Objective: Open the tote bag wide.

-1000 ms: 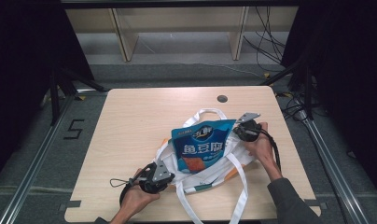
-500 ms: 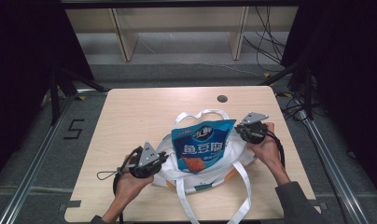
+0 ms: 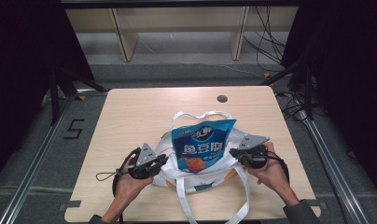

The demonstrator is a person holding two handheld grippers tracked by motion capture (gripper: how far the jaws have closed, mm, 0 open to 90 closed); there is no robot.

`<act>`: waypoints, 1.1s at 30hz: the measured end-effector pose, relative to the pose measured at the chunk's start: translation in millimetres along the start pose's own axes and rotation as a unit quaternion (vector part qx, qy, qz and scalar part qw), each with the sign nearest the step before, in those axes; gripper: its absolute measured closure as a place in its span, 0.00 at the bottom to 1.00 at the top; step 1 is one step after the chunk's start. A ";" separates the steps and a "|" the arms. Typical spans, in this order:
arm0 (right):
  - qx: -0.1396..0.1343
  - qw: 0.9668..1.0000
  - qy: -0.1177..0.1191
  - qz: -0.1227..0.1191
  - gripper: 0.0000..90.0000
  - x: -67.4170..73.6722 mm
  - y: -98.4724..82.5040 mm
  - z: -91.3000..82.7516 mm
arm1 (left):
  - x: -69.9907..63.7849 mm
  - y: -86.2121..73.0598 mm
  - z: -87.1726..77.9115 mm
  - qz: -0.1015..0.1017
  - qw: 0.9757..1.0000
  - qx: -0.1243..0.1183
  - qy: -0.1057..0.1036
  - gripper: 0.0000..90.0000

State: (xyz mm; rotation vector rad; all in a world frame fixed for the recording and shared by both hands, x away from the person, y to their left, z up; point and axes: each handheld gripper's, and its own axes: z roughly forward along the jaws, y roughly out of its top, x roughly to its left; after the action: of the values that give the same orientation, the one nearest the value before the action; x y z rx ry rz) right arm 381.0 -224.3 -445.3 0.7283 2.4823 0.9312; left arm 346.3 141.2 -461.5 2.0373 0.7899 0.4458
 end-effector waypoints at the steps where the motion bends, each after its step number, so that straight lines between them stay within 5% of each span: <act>1: 0.009 1.000 0.004 -0.001 0.97 2.9 -3.9 5.4 | -2.6 -4.9 1.7 -0.014 1.000 0.010 -0.001 0.91; 3: 0.028 1.000 0.005 0.000 0.98 8.0 -11.7 18.5 | -2.1 -13.9 9.6 0.005 0.999 0.035 0.005 0.91; 5: 0.047 0.999 0.011 -0.005 0.99 9.3 -18.0 30.7 | -2.5 -20.8 21.1 -0.008 0.999 0.048 0.000 0.92; 9: 0.067 0.998 0.008 -0.002 1.00 14.4 -21.7 43.2 | -6.7 -24.4 38.9 0.020 0.996 0.084 0.011 0.94; 14: 0.068 0.998 -0.012 -0.006 1.00 12.2 -21.4 49.6 | -1.2 -25.4 46.4 0.009 0.997 0.080 0.018 0.94; 18: 0.061 0.998 -0.014 0.012 1.00 8.3 -15.4 58.1 | 9.4 -18.7 56.6 0.020 0.996 0.080 0.046 0.93; 21: 0.058 0.998 -0.020 0.020 1.00 0.5 -11.8 64.7 | 20.5 -12.9 67.3 -0.006 0.995 0.080 0.050 0.93; 33: 0.045 0.997 -0.037 0.043 1.00 -35.8 2.1 90.0 | 58.3 6.0 98.2 -0.008 0.994 0.075 0.081 0.91</act>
State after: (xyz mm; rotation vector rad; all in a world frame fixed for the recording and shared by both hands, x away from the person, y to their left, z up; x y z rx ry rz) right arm 456.5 -200.2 -500.9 0.8883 2.4576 0.8100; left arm 447.7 118.7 -509.4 2.1512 0.9639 0.5631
